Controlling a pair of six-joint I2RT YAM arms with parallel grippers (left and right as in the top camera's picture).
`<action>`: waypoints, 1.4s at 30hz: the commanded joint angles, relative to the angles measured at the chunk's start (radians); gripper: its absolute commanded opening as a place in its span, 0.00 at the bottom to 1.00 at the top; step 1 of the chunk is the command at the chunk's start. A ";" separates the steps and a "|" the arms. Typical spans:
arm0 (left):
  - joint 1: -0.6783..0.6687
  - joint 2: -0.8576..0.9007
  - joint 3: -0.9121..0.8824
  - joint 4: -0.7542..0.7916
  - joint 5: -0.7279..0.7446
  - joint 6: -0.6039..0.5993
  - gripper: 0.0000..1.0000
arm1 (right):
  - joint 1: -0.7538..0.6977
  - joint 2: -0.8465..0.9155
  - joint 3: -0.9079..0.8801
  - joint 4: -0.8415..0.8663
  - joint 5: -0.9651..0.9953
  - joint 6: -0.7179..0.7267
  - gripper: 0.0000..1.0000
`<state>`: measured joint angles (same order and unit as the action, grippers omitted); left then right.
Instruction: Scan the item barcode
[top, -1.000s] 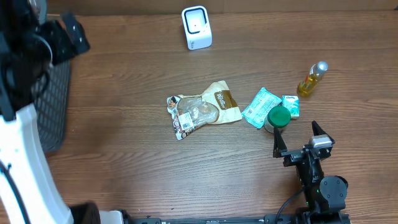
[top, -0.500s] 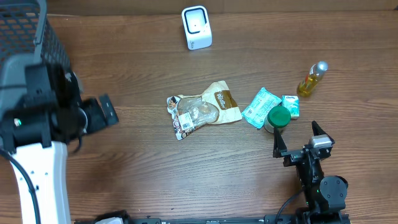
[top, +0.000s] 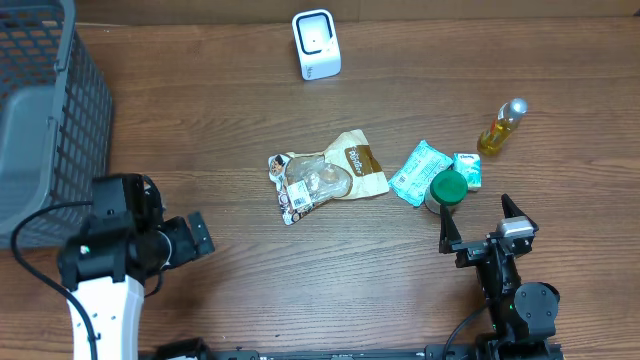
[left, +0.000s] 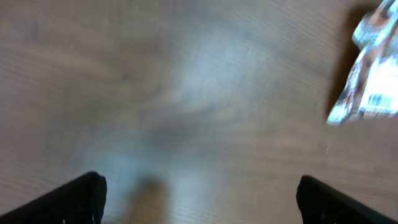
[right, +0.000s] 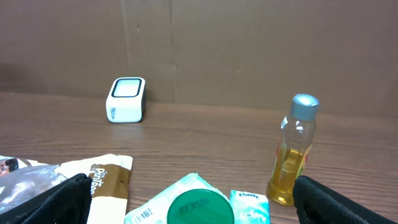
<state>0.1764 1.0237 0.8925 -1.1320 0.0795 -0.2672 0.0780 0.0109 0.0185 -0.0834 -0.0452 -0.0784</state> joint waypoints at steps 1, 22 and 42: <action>-0.022 -0.068 -0.095 0.165 0.026 -0.017 0.99 | -0.006 -0.008 -0.011 0.002 -0.002 -0.001 1.00; -0.111 -0.360 -0.744 1.382 0.019 0.073 1.00 | -0.006 -0.008 -0.011 0.002 -0.002 -0.001 1.00; -0.111 -0.725 -0.887 1.241 -0.072 0.070 0.99 | -0.006 -0.008 -0.011 0.002 -0.002 -0.001 1.00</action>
<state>0.0685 0.3786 0.0082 0.1520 0.0479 -0.2081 0.0780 0.0109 0.0185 -0.0845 -0.0456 -0.0788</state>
